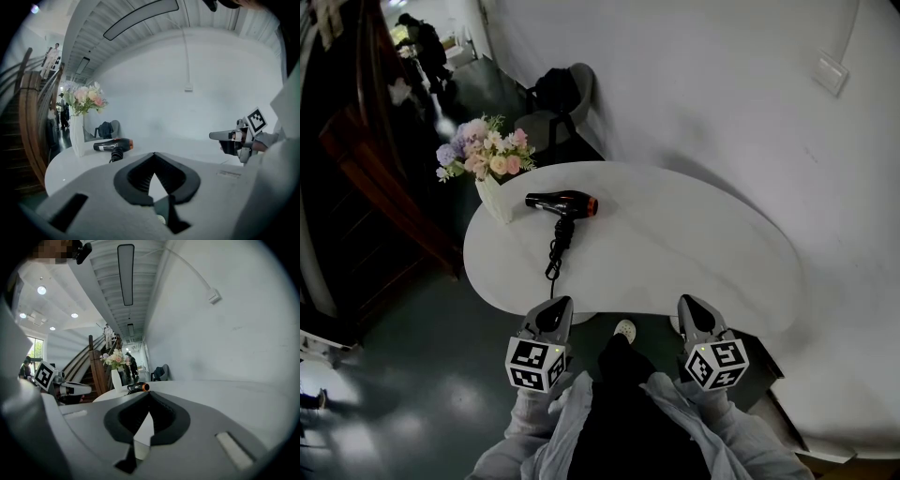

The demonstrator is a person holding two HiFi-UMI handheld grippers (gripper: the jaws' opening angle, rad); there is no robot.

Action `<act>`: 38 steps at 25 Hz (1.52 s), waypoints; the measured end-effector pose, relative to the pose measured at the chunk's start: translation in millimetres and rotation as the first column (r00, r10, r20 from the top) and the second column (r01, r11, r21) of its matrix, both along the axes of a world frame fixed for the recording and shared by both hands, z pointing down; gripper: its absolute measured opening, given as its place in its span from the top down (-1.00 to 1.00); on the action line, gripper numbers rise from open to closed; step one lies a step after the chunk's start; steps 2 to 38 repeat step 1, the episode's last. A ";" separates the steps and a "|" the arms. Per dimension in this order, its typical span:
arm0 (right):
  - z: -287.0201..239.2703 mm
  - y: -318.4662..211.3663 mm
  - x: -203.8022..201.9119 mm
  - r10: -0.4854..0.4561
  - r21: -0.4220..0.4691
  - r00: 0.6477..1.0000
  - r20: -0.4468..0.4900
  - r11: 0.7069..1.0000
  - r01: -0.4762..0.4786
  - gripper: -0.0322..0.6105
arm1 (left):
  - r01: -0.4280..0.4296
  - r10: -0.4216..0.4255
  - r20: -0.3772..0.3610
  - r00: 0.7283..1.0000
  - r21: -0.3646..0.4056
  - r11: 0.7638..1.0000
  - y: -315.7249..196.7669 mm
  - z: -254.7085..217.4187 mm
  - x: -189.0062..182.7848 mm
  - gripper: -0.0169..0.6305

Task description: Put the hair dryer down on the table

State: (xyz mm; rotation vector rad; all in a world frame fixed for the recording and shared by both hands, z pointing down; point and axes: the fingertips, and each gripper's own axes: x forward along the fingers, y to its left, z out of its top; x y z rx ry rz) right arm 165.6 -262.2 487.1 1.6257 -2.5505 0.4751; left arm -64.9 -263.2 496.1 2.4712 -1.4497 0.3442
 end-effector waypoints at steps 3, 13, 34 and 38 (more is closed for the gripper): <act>0.2 -0.9 -0.4 -0.001 0.000 1.000 0.001 1.000 0.001 0.88 | -0.001 0.001 0.000 1.000 -0.001 1.000 -0.9 0.1 -0.1 0.94; 0.2 -0.9 -0.4 -0.001 0.000 1.000 0.001 1.000 0.001 0.88 | -0.001 0.001 0.000 1.000 -0.001 1.000 -0.9 0.1 -0.1 0.94; 0.2 -0.9 -0.4 -0.001 0.000 1.000 0.001 1.000 0.001 0.88 | -0.001 0.001 0.000 1.000 -0.001 1.000 -0.9 0.1 -0.1 0.94; 0.2 -0.9 -0.4 -0.001 0.000 1.000 0.001 1.000 0.001 0.88 | -0.001 0.001 0.000 1.000 -0.001 1.000 -0.9 0.1 -0.1 0.94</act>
